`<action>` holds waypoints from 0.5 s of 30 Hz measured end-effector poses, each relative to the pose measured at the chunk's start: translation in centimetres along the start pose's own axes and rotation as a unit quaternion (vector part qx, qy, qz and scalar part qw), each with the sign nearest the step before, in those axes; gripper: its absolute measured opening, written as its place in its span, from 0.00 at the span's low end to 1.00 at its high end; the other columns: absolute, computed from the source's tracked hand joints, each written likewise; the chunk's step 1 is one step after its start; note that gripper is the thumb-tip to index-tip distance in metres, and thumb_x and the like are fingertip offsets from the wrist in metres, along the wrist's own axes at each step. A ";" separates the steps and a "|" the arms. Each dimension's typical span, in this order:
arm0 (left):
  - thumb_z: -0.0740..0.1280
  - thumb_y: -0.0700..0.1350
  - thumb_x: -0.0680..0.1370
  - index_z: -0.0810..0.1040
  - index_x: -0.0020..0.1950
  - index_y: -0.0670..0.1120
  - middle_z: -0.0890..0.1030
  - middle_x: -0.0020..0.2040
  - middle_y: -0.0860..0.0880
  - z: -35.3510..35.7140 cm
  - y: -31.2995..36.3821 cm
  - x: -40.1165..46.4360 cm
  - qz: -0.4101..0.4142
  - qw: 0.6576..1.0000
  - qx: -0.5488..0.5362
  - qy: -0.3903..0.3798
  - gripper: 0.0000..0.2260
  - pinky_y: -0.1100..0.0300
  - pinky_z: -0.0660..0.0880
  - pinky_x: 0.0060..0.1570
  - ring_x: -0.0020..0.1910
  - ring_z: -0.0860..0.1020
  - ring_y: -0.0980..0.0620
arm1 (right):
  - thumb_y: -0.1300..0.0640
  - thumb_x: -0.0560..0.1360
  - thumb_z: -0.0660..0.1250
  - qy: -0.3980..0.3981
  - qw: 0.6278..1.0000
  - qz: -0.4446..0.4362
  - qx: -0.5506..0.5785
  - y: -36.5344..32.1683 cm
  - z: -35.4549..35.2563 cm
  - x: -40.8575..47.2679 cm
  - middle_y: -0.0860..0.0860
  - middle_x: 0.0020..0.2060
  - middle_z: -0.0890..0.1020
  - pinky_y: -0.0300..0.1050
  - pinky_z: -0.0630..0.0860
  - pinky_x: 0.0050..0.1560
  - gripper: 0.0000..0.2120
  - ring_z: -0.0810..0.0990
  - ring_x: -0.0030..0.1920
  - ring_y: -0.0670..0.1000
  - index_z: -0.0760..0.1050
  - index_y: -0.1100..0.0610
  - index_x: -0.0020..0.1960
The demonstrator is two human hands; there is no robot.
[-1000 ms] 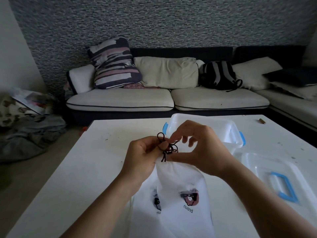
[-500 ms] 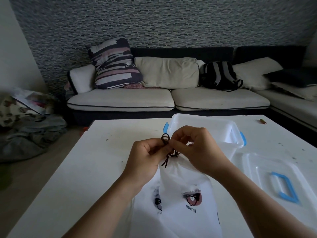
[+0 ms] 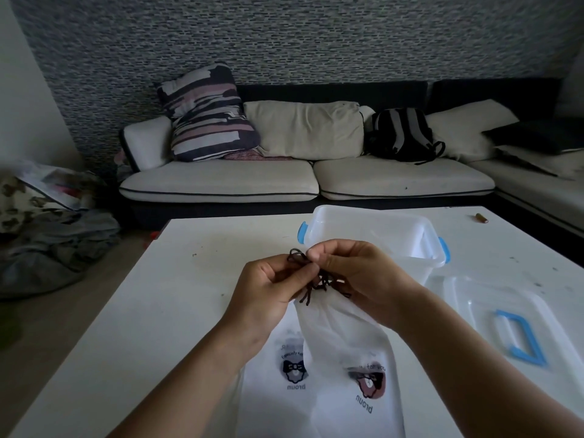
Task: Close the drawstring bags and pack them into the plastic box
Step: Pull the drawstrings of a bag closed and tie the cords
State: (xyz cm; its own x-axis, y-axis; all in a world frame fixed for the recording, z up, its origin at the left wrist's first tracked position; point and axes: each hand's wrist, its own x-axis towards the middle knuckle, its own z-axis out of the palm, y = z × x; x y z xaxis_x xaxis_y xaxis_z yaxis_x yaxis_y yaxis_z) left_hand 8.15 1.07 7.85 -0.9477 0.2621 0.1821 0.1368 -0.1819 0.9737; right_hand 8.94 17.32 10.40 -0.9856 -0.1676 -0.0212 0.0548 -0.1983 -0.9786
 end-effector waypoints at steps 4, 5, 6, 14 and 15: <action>0.71 0.45 0.73 0.86 0.45 0.44 0.85 0.42 0.44 0.2 0.2 0.4 0.004 1.000 -0.029 0.012 0.06 0.58 0.77 0.49 0.44 0.81 0.50 | 0.46 0.73 0.69 0.006 0.999 -0.015 -0.048 -0.4 -1.0 -0.1 0.52 0.56 0.82 0.55 0.78 0.62 0.18 0.80 0.59 0.54 0.82 0.52 0.60; 0.70 0.43 0.75 0.86 0.46 0.44 0.84 0.42 0.44 0.1 0.3 0.5 0.003 0.999 -0.034 0.013 0.06 0.56 0.76 0.50 0.44 0.80 0.49 | 0.45 0.73 0.70 -0.002 0.995 -0.017 -0.094 -0.8 -1.4 -0.2 0.50 0.60 0.82 0.55 0.77 0.64 0.19 0.79 0.62 0.53 0.80 0.49 0.62; 0.69 0.42 0.76 0.85 0.46 0.43 0.84 0.42 0.44 -0.1 0.4 0.5 0.004 0.999 -0.036 0.011 0.05 0.57 0.75 0.50 0.44 0.80 0.49 | 0.47 0.73 0.71 -0.020 0.991 -0.011 -0.129 -1.0 -1.9 -0.3 0.50 0.61 0.82 0.55 0.76 0.64 0.20 0.79 0.63 0.52 0.80 0.49 0.64; 0.68 0.37 0.79 0.83 0.48 0.43 0.84 0.42 0.49 -0.7 0.6 0.7 0.034 0.999 0.015 -0.009 0.05 0.65 0.77 0.49 0.43 0.81 0.55 | 0.64 0.75 0.70 0.025 0.993 -0.035 -0.111 -0.7 -2.6 -0.1 0.56 0.39 0.83 0.38 0.79 0.44 0.03 0.81 0.41 0.50 0.82 0.62 0.47; 0.68 0.37 0.79 0.83 0.48 0.43 0.84 0.43 0.48 -0.8 0.6 0.6 0.036 0.999 0.031 -0.008 0.04 0.62 0.78 0.53 0.46 0.81 0.54 | 0.63 0.75 0.71 0.038 0.988 -0.047 -0.140 -0.9 -2.5 -0.2 0.53 0.39 0.83 0.39 0.79 0.44 0.02 0.81 0.41 0.48 0.83 0.60 0.46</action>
State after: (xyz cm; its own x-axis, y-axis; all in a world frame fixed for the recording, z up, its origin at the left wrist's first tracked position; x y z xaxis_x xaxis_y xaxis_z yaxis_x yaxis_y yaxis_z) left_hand 7.39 0.43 8.41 -0.9301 0.2651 0.2544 0.2234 -0.1417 0.9644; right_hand 8.64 19.94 10.79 -0.9939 -0.0867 0.0685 -0.0745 0.0680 -0.9949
